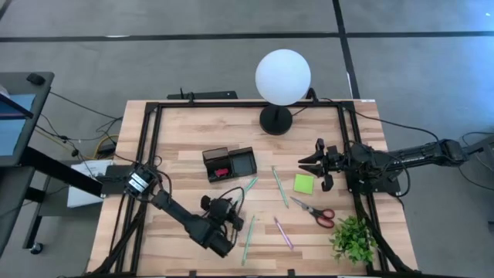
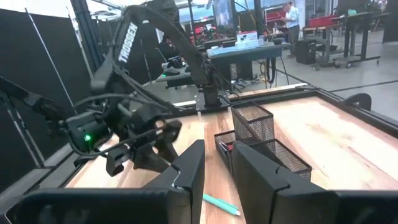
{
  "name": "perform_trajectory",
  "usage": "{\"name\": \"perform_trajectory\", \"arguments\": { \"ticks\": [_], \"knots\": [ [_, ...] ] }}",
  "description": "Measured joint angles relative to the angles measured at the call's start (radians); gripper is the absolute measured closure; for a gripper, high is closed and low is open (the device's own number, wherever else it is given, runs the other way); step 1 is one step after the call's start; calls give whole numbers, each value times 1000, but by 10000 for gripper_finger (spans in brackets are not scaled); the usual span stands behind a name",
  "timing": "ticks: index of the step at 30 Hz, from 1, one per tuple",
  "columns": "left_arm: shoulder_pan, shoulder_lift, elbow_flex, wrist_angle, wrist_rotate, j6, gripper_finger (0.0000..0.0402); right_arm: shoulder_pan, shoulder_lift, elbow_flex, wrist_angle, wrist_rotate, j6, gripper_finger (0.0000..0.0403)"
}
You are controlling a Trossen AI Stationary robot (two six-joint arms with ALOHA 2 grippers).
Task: Pick and place office supplies into organizer
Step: Put the blue pen into the black desk organizer
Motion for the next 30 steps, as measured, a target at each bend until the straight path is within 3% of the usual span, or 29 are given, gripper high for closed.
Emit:
{"name": "perform_trajectory", "arguments": {
  "ticks": [4,8,14,20,26,30],
  "knots": [
    [-31,0,-110,260,-102,66,287,0,0,0,0,0,21,326],
    [-48,-2,-180,396,-135,148,287,0,0,0,0,0,21,326],
    [-11,-6,-203,452,-55,254,287,0,0,0,0,0,21,326],
    [66,-7,-204,602,24,473,287,0,0,0,0,0,22,326],
    [131,-7,-201,608,75,521,288,0,0,0,0,0,22,326],
    [155,36,-201,689,46,575,288,0,0,0,0,0,22,326]
  ]
}}
